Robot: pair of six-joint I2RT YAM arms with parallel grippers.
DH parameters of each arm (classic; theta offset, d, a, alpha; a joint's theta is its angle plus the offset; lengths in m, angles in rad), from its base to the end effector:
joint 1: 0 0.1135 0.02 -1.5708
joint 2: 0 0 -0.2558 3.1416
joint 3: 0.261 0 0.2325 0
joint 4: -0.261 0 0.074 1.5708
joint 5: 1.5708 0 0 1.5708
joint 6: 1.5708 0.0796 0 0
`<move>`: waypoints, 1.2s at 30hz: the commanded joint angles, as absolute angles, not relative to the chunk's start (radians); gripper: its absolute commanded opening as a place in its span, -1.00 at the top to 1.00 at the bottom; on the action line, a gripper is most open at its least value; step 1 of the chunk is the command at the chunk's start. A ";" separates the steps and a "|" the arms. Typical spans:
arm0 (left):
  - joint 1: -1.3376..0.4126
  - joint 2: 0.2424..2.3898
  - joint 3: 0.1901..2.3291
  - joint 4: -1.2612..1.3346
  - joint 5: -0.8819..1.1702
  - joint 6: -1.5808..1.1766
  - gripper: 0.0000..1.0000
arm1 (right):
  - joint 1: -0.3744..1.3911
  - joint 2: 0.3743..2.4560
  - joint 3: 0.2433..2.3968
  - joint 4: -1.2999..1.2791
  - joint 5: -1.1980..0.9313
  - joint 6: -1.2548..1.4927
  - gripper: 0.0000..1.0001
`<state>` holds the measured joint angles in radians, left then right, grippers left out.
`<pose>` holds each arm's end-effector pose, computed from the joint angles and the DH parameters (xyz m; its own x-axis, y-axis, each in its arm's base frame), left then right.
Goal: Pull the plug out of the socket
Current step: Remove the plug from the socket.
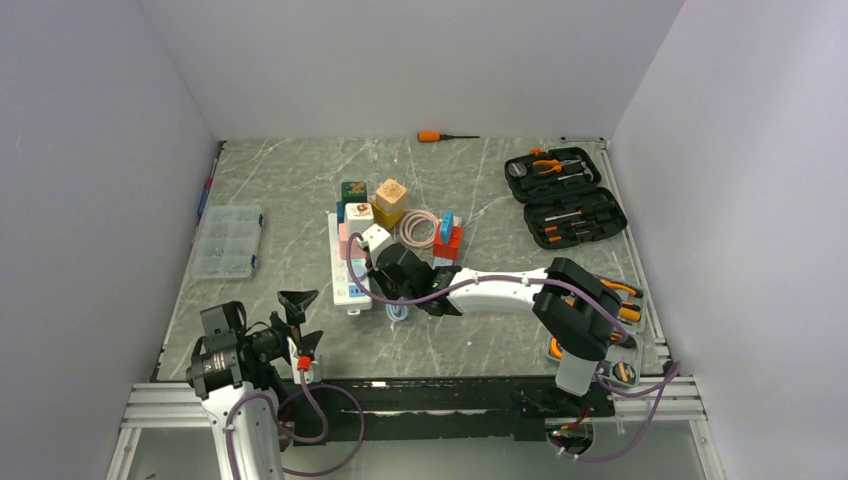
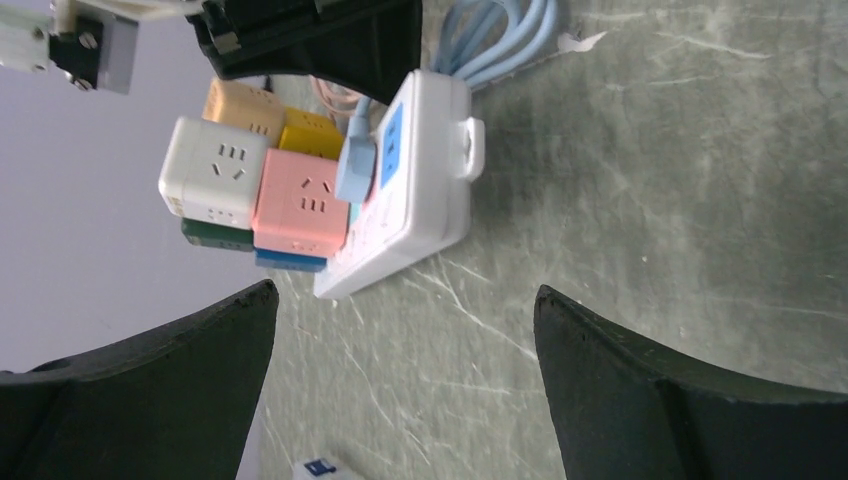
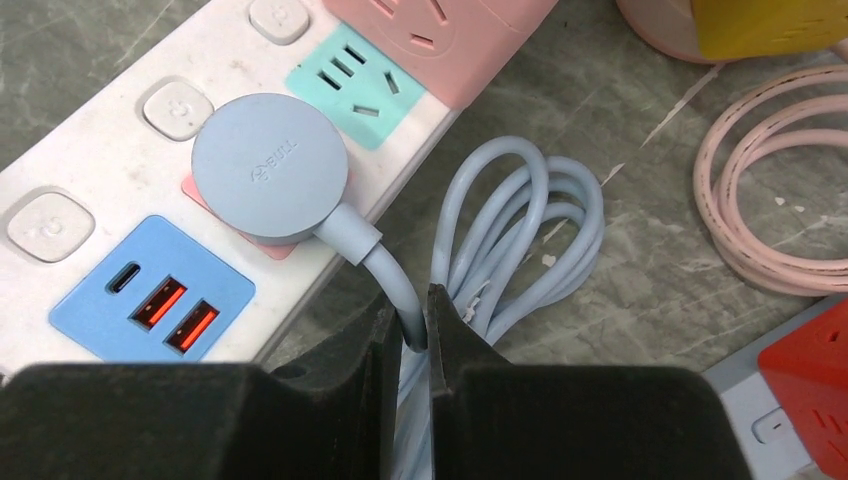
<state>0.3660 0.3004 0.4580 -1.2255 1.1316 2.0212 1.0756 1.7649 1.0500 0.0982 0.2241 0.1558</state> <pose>0.0632 -0.0529 0.1892 0.5859 0.6345 -0.5041 0.6255 0.0415 0.7791 0.2066 0.3453 0.1749 -0.3913 -0.4061 -0.8259 -0.7197 0.6943 -0.0004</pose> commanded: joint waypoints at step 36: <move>-0.033 0.637 0.279 -0.393 0.921 2.448 -0.31 | 1.078 1.723 1.174 0.173 0.104 0.252 1.00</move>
<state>-0.0132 0.6262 0.2897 -0.4793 0.9401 2.0693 1.0737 1.7649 1.0996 0.0597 0.1455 0.2073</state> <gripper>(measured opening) 0.735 0.130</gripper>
